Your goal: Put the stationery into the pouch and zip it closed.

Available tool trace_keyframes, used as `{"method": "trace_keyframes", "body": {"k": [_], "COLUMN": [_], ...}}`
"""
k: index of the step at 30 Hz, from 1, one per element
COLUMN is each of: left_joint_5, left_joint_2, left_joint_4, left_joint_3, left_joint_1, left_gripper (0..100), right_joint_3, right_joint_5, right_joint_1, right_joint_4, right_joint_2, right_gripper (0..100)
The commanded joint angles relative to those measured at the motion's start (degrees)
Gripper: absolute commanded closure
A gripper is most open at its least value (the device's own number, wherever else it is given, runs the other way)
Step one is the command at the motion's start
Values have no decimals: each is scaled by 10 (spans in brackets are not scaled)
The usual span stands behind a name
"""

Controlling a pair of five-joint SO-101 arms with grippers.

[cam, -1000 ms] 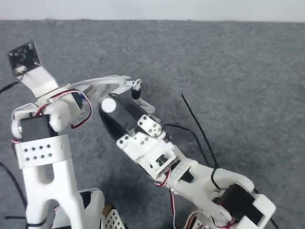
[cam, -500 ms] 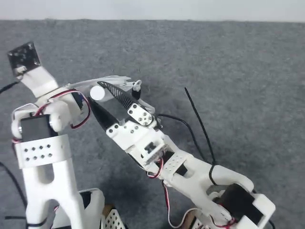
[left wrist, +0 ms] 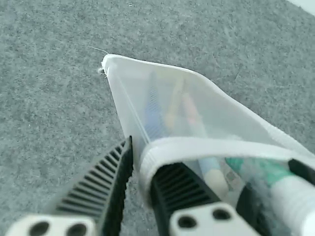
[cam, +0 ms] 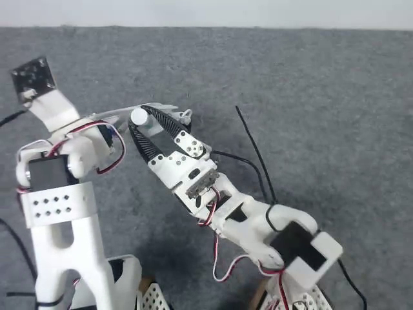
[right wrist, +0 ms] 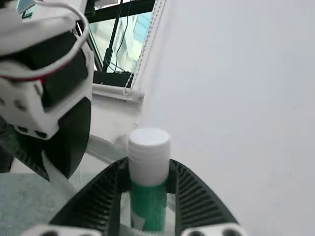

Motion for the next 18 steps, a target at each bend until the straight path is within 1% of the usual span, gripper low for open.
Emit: {"method": "trace_keyframes", "body": {"k": [1, 12, 15, 18], "left_joint_5": [-5, -7, -7, -7], "left_joint_2": [-16, -16, -16, -17], "left_joint_4": [-20, -19, -19, -22], "left_joint_3": [-5, -5, -4, 1], "left_joint_1": [1, 0, 0, 0], "left_gripper": [990, 990, 990, 990], "right_joint_3": [-28, -3, 4, 15], "right_joint_5": [-6, 4, 40, 46], "right_joint_1": [14, 11, 10, 5], "right_joint_4": [-41, -44, -44, -44], "right_joint_2": [12, 12, 12, 12], "right_gripper": [991, 983, 909, 842]}}
